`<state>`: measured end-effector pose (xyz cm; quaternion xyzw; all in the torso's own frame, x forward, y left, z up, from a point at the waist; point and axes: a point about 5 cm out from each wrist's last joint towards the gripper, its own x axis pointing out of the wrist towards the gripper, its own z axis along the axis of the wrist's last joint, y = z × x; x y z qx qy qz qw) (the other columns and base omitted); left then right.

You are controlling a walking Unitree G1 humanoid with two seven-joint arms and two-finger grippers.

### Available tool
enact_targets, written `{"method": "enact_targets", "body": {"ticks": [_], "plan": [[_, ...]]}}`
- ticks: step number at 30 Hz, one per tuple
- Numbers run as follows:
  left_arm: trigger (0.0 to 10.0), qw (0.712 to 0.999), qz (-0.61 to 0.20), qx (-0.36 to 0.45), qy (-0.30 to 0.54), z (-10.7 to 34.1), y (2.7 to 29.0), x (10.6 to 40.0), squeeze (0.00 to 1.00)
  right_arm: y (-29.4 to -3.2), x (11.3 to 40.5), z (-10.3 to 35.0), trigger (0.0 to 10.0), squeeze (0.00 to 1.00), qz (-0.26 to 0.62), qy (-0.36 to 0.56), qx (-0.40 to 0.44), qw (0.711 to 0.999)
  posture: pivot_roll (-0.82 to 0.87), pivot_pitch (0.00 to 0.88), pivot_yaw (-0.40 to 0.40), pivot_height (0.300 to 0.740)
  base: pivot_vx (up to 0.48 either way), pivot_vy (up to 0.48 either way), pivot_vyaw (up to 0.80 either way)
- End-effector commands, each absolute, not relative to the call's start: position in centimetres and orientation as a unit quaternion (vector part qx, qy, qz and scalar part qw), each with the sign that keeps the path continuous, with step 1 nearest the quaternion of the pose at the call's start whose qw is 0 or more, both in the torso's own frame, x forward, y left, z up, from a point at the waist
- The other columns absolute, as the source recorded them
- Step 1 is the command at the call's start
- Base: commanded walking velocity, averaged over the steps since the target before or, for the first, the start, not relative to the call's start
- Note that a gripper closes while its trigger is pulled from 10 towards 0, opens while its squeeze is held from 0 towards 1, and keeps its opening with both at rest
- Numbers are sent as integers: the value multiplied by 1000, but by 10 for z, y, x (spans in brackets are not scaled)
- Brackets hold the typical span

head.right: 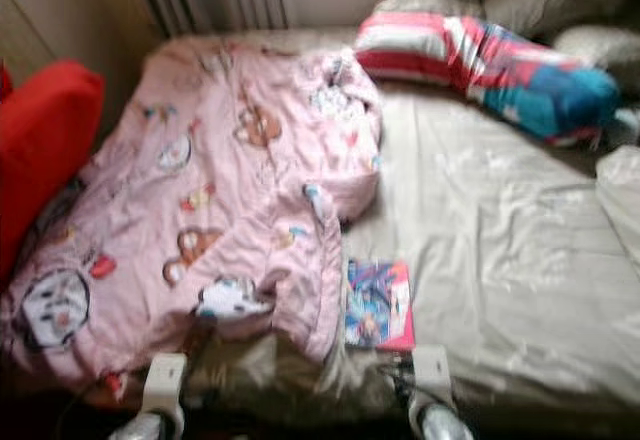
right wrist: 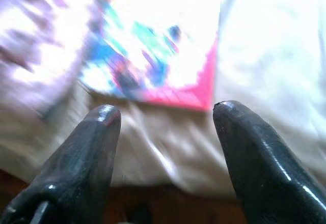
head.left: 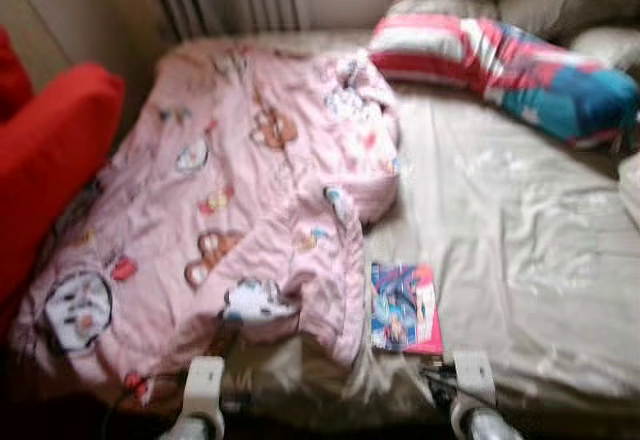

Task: Clean up the room

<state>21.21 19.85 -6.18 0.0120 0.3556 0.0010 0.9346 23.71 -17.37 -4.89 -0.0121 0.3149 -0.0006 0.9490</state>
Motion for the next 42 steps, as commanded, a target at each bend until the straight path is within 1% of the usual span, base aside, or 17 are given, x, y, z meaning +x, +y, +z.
{"method": "enact_targets", "body": {"ticks": [1, 2, 5, 6, 7, 10, 12, 18, 21, 25, 28, 32, 34, 37, 38, 39, 42], "plan": [[10000, 939, 9, 8, 345, -59, 204, 215, 0, -169, 232, -52, 10000, 0, 3, 316, -1, 949, -53, 147, 65, 711, 0, 0, 0], [10000, 947, 7, 2, 321, -52, 203, 223, 0, -169, 237, -48, 10000, 0, 4, 299, 1, 954, -55, 151, 64, 711, 0, 0, 0], [10000, 960, 3, -2, 278, -41, 201, 236, 0, -172, 244, -41, 10000, 0, 4, 273, 2, 962, -57, 154, 63, 711, 0, 0, 0], [10000, 969, 1, -4, 248, -33, 200, 244, 0, -174, 249, -35, 10000, 0, 3, 254, 0, 967, -60, 156, 61, 711, 0, 0, 0], [10000, 969, 1, -4, 248, -33, 200, 244, 0, -174, 249, -35, 10000, 0, 3, 254, 0, 967, -60, 156, 61, 711, 0, 0, 0], [10000, 981, -7, -4, 192, -19, 199, 255, 0, -177, 258, -23, 10000, 0, -5, 206, 1, 979, -61, 164, 59, 711, 0, 0, 0], [10000, 987, -11, -3, 163, -12, 198, 258, 0, -179, 262, -17, 10000, 0, -9, 180, 1, 984, -63, 167, 59, 711, 0, 0, 0], [10000, 993, -10, -1, 114, -2, 198, 253, 0, -185, 267, 3, 10000, 0, -19, 93, -4, 995, -57, 174, 78, 711, 0, 0, 0], [10000, 995, -17, 3, 95, 4, 196, 253, 0, -188, 267, 11, 10000, 0, -23, 64, -14, 998, -68, 173, 82, 711, 0, 0, 0], [10000, 997, -21, 6, 73, 14, 196, 258, 0, -191, 268, 17, 10000, 0, -27, 48, -21, 998, -79, 166, 79, 711, 0, 0, 0], [10000, 998, -23, 9, 64, 18, 197, 260, 0, -187, 274, 22, 10000, 0, -25, 38, -21, 999, -95, 153, 68, 711, 0, 0, 0], [10000, 998, -18, 7, 61, 19, 196, 262, 0, -184, 276, 26, 10000, 0, -23, 34, -22, 999, -103, 141, 71, 711, 0, 0, 0], [10000, 998, -21, 3, 59, 22, 191, 265, 0, -185, 276, 24, 10000, 0, -40, 49, -14, 998, -106, 131, 73, 711, 0, 0, 0], [10000, 998, -25, 3, 57, 23, 190, 266, 0, -182, 275, 23, 10000, 0, -40, 51, -14, 998, -110, 134, 78, 701, 0, 0, 0], [10000, 998, -26, 2, 55, 25, 191, 267, 0, -175, 272, 22, 10000, 0, -13, 48, -28, 998, -105, 132, 76, 691, 0, 0, 0], [10000, 998, -26, 2, 54, 26, 191, 267, 0, -173, 272, 22, 10000, 0, -5, 48, -30, 998, -105, 132, 76, 686, 0, 0, 0], [10000, 998, -28, 3, 53, 27, 192, 267, 0, -174, 273, 24, 10000, 0, 0, 44, -30, 999, -114, 128, 80, 676, 0, 0, 0]]}}
